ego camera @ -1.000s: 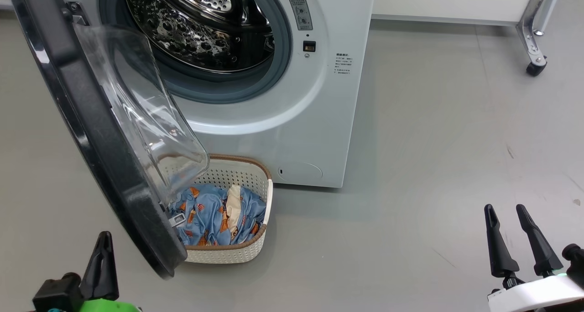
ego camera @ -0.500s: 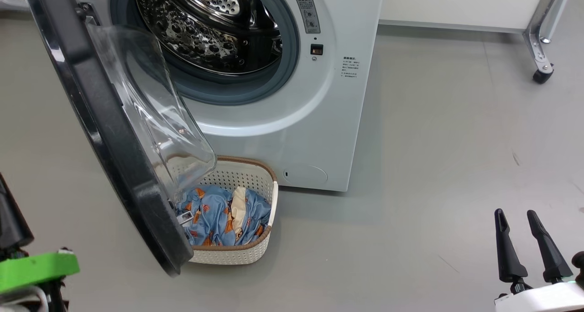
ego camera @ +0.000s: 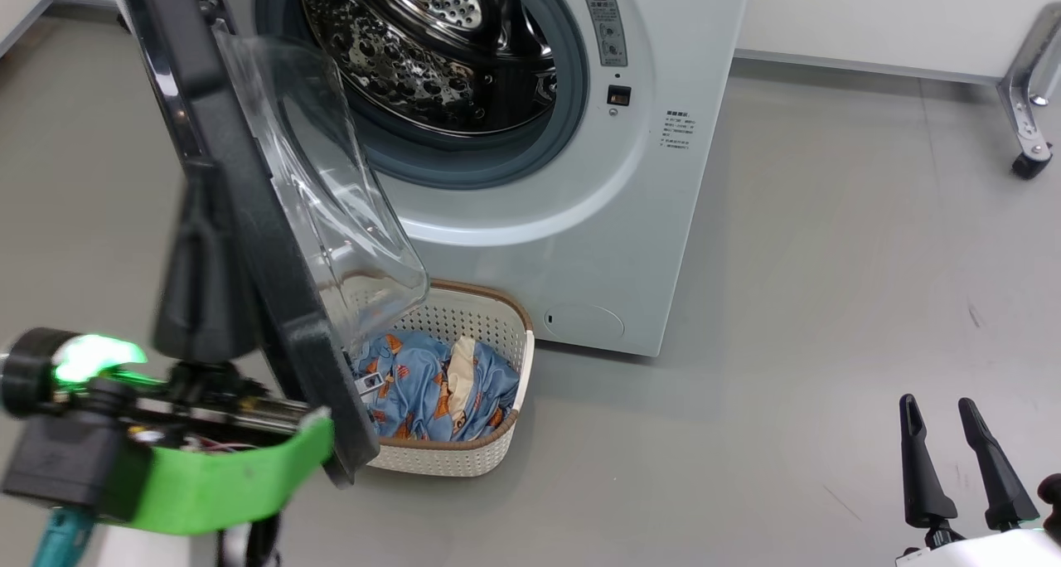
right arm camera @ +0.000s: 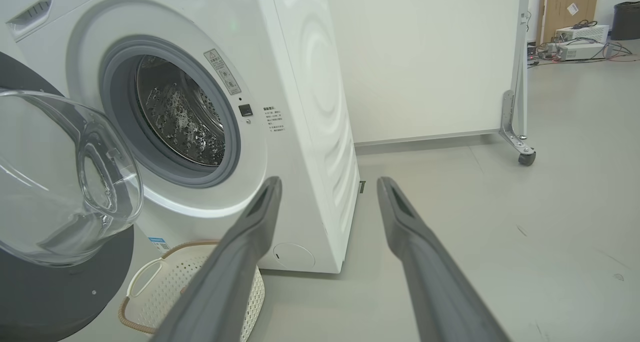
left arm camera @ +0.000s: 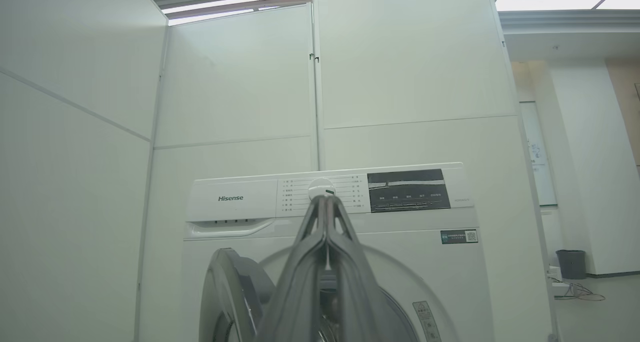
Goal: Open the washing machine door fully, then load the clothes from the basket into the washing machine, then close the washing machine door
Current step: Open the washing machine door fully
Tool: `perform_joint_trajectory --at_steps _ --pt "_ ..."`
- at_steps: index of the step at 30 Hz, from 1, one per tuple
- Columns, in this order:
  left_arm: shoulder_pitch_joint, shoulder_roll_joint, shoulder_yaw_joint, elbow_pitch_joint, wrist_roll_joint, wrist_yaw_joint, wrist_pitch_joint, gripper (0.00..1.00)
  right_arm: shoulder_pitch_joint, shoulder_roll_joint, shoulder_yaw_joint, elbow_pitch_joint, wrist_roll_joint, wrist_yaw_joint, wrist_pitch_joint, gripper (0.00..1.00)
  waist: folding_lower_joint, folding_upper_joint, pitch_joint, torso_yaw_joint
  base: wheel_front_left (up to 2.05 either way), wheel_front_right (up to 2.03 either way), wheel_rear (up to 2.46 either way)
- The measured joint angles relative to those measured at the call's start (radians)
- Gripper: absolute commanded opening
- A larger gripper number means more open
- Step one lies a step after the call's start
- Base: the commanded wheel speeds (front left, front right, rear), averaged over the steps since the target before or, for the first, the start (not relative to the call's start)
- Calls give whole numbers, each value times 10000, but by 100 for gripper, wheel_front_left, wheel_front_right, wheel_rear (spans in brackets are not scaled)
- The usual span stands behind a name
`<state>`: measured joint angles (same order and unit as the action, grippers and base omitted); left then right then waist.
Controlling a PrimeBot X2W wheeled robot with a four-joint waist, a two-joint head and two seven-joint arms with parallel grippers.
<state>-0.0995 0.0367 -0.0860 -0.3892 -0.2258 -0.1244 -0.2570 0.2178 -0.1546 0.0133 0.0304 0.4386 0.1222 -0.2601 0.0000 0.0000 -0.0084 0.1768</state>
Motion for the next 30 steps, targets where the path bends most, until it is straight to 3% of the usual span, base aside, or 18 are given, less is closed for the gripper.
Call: perform_joint_trajectory --at_steps 3,10,17,30 --pt "221 4 -1204 213 -278 -27 286 0 0 15 163 -40 -2 0 0 100 0 0 11 139 0 0 0" --pt "1042 59 -2255 1012 -577 -27 1055 0 -8 52 508 -38 -4 0 0 100 0 0 67 231 0 0 0" --pt "1441 109 -2529 1854 -583 21 1624 0 -8 50 548 -38 -4 0 0 100 0 0 176 251 0 0 0" --pt "1387 115 -2316 2573 -752 995 1664 0 -50 48 732 -36 -4 0 0 100 0 0 388 60 0 0 0"
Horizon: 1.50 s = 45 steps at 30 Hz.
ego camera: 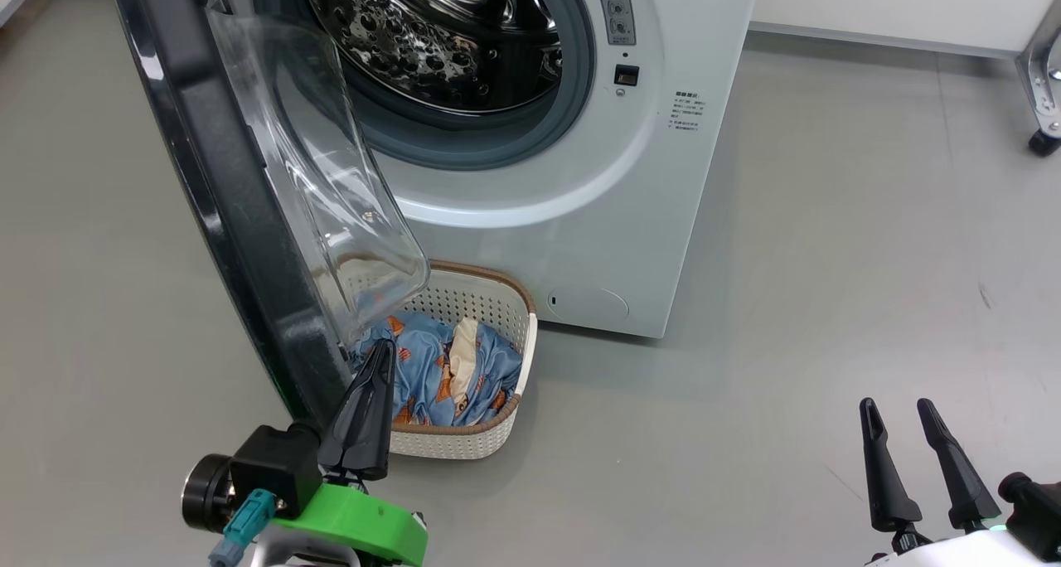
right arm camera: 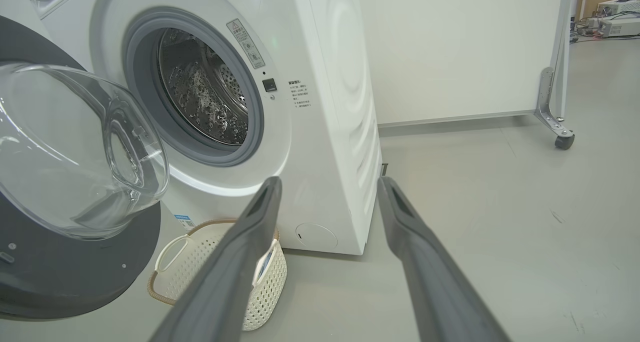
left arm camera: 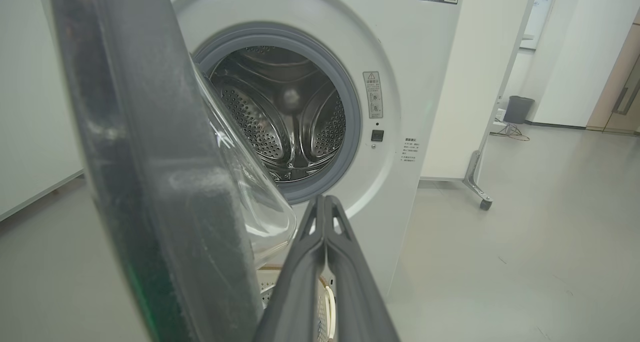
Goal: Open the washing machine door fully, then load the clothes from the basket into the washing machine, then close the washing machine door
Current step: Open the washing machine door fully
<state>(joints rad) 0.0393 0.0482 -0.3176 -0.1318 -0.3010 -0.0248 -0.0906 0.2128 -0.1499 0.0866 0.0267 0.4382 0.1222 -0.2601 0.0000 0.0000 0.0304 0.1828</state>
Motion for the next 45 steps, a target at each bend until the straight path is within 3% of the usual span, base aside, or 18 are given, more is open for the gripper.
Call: perform_joint_trajectory --at_steps 21,45 --pt "-494 -4 -77 711 29 757 -263 0 -44 -8 -19 63 10 0 0 100 0 0 88 -158 0 0 0" --pt "-863 -46 138 1262 591 1235 -249 0 -51 2 -119 79 90 0 0 100 0 0 196 399 0 0 0"
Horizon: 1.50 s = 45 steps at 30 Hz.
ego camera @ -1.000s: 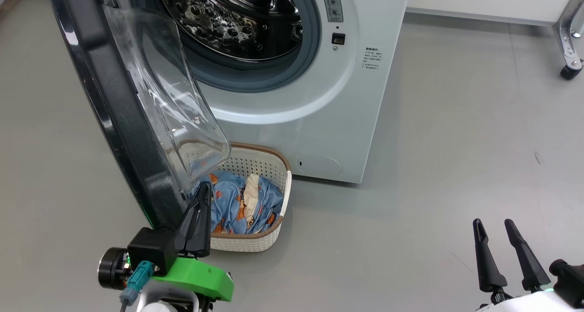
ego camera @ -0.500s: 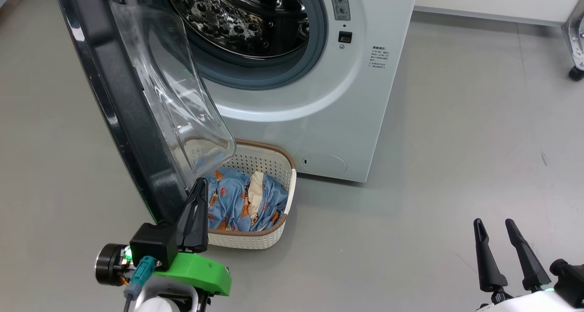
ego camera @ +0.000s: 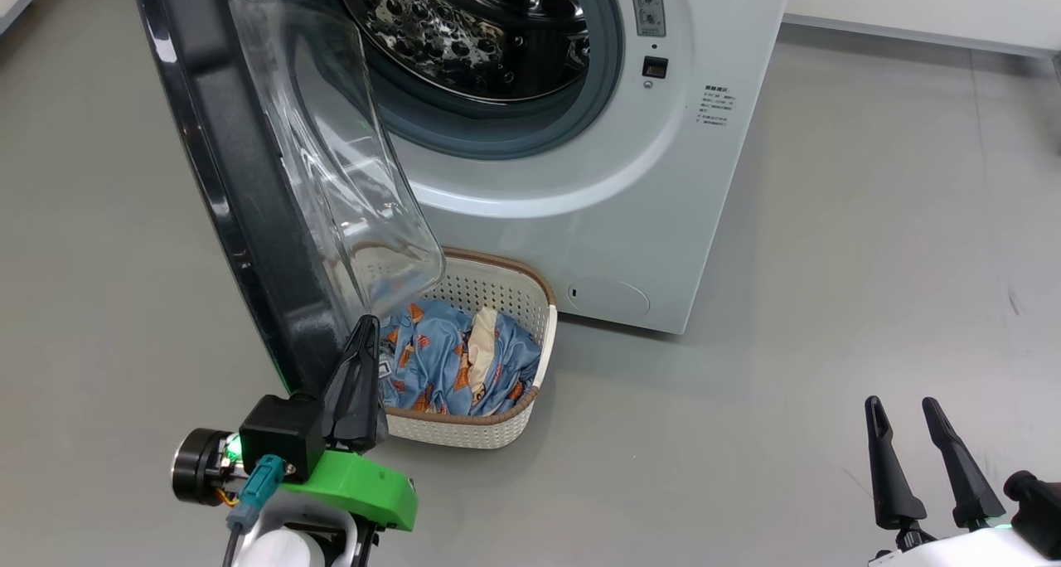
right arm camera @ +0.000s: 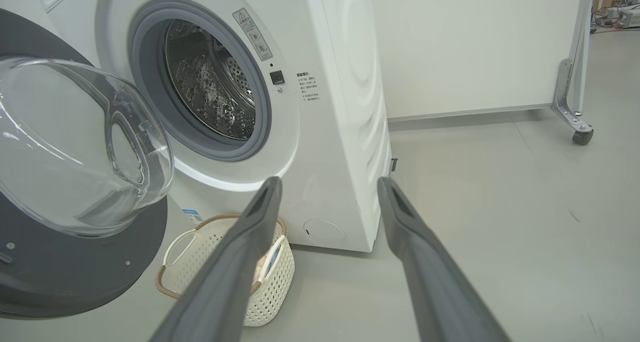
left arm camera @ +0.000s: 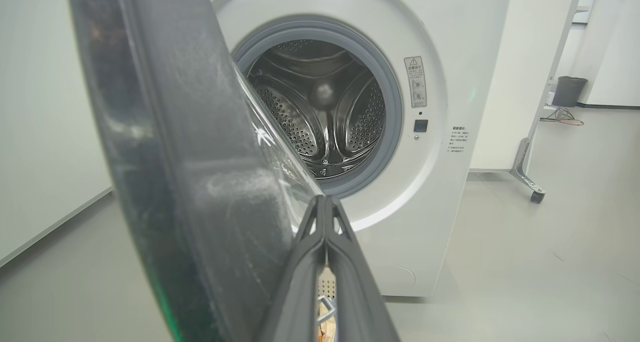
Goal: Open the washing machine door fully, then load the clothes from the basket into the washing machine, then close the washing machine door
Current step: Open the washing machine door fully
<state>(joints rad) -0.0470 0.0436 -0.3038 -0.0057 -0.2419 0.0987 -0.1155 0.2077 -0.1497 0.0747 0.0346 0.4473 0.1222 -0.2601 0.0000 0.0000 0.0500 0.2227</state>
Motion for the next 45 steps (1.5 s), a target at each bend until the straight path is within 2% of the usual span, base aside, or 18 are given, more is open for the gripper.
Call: perform_joint_trajectory --at_steps 14,22,34,45 --pt "-86 -23 96 174 56 52 65 0 2 4 -8 -4 12 0 0 100 0 0 -37 749 0 0 0" --pt "-100 -40 573 366 56 134 86 0 2 -2 105 -2 12 0 0 100 0 0 5 1255 0 0 0" --pt "-161 21 2380 986 165 178 -21 0 0 -130 320 148 10 0 0 100 0 0 93 1444 0 0 0" --pt "-477 247 4591 2096 370 178 -357 0 1 -337 491 366 -17 0 0 100 0 0 139 1022 0 0 0"
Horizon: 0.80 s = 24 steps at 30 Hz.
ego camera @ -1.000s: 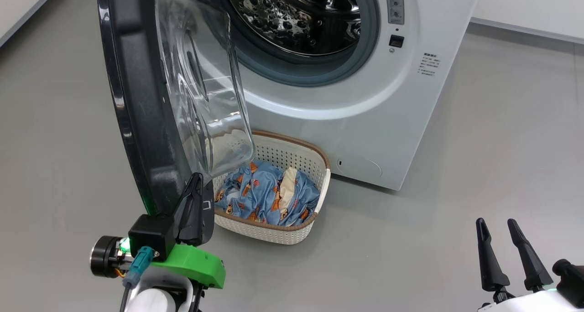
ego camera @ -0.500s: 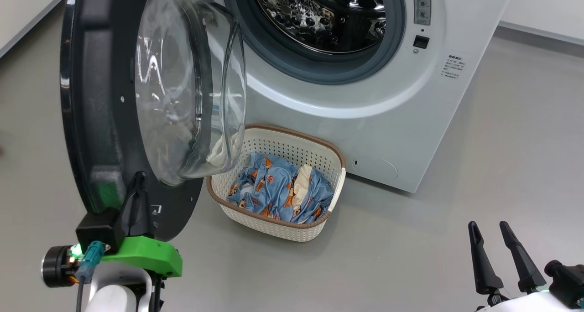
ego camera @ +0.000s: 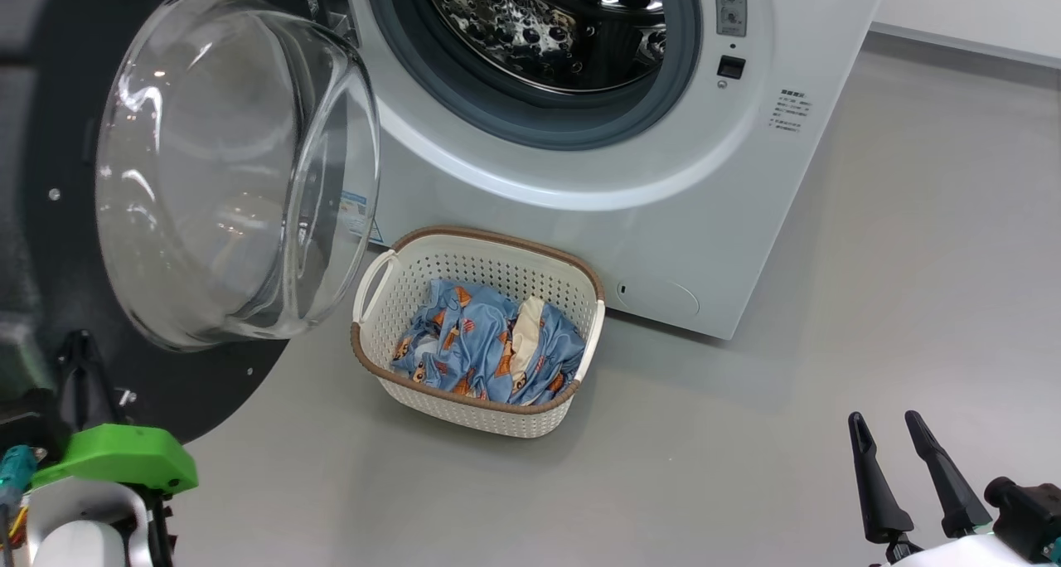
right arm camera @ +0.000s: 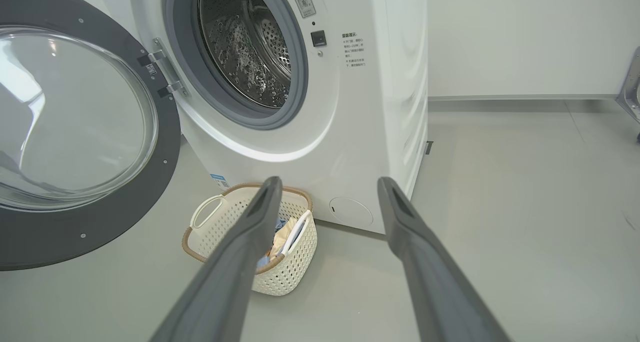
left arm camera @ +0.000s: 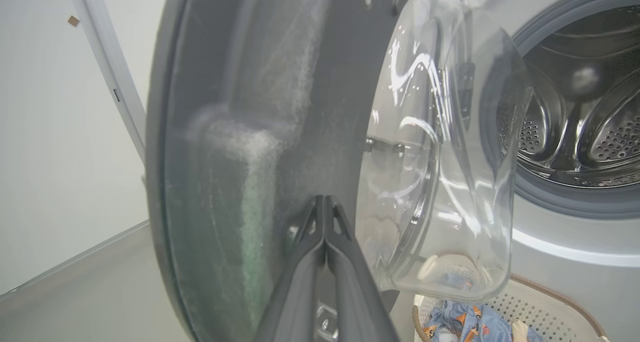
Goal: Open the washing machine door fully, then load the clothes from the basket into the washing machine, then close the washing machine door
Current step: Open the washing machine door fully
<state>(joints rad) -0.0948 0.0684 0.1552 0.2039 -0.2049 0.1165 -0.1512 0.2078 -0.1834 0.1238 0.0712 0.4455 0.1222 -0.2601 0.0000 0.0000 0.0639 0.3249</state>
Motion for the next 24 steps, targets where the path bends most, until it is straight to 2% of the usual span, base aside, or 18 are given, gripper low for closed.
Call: perform_joint_trajectory --at_steps 12,24 --pt "-557 249 2004 1440 134 0 -188 0 57 -127 -54 50 -12 0 0 100 0 0 -44 -718 0 0 0" --pt "-1494 759 2995 2736 619 33 -433 0 76 -357 -194 42 15 0 0 100 0 0 -63 -1148 0 0 0"
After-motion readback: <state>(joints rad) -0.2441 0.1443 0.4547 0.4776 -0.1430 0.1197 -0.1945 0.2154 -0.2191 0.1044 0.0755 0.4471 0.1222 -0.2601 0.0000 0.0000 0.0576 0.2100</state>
